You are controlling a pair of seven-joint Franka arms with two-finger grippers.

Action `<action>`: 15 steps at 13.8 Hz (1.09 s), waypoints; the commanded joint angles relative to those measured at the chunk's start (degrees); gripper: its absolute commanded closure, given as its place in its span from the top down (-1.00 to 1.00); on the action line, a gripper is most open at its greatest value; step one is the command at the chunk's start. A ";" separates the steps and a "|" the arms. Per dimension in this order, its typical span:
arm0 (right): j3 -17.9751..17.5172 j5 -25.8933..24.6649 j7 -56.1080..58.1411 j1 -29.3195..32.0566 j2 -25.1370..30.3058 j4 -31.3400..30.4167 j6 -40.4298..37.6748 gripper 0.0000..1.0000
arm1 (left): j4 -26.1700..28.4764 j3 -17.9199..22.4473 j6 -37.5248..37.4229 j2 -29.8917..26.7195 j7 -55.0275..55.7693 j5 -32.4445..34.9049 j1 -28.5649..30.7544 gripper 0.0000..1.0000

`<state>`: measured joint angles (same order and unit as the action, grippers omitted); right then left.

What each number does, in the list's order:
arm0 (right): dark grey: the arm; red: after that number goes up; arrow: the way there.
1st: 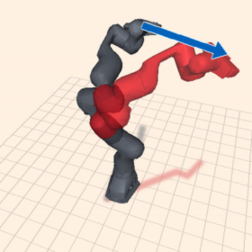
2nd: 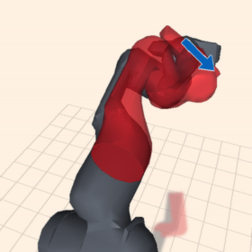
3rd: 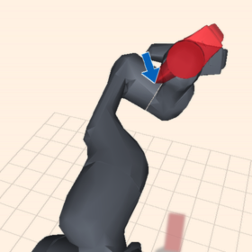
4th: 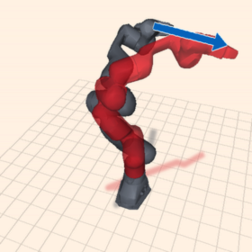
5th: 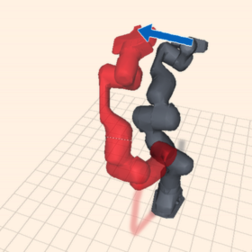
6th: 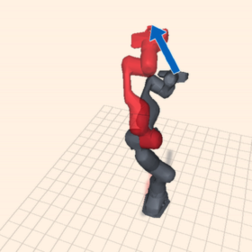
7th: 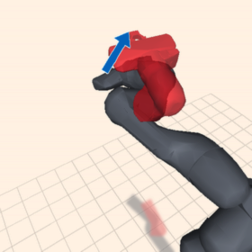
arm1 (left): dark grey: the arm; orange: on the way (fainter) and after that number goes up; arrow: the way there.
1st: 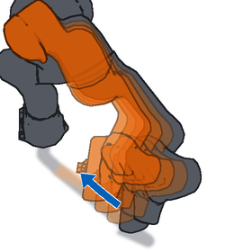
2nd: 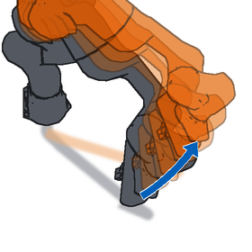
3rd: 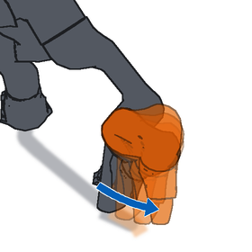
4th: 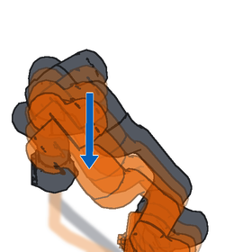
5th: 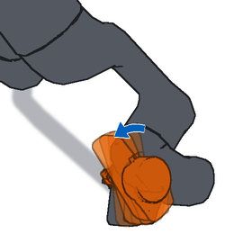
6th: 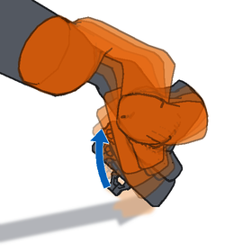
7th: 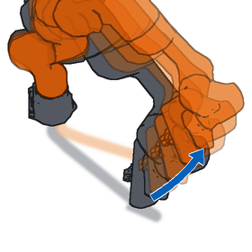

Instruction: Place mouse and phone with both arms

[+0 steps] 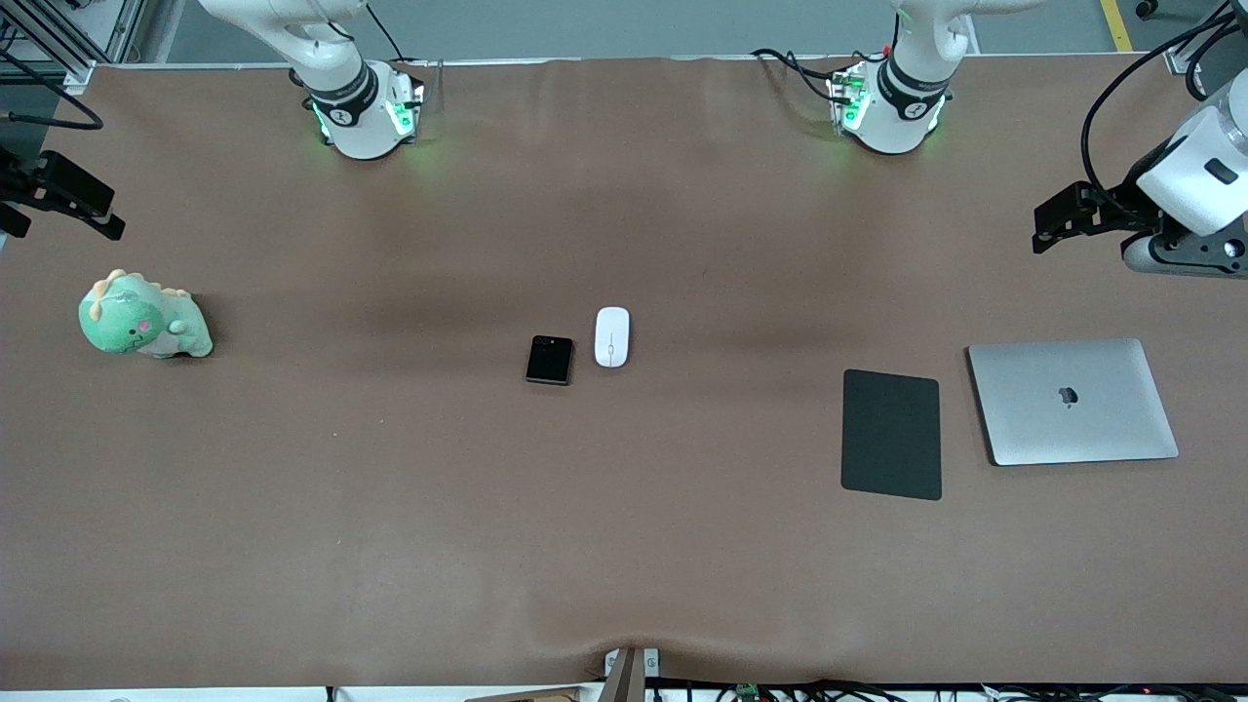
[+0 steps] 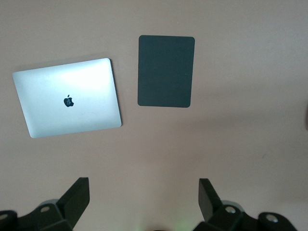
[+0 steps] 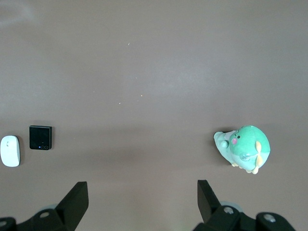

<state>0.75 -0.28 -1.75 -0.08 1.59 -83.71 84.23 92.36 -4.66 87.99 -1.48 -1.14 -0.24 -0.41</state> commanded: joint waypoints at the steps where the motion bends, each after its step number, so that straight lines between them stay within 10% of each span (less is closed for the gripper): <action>1: 0.13 0.89 0.43 -0.62 0.00 0.13 0.23 1.00 | 0.10 -0.17 0.51 -0.19 -0.36 0.77 0.06 1.00; 15: 0.30 0.37 0.43 -2.56 -1.41 0.30 1.81 1.00 | -1.13 -6.04 0.08 2.44 10.96 -0.46 -1.52 1.00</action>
<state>1.23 0.28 -1.68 -2.68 0.32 -83.72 85.69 91.73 -7.96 87.99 -0.78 6.92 -0.25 -1.54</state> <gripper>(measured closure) 0.000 0.000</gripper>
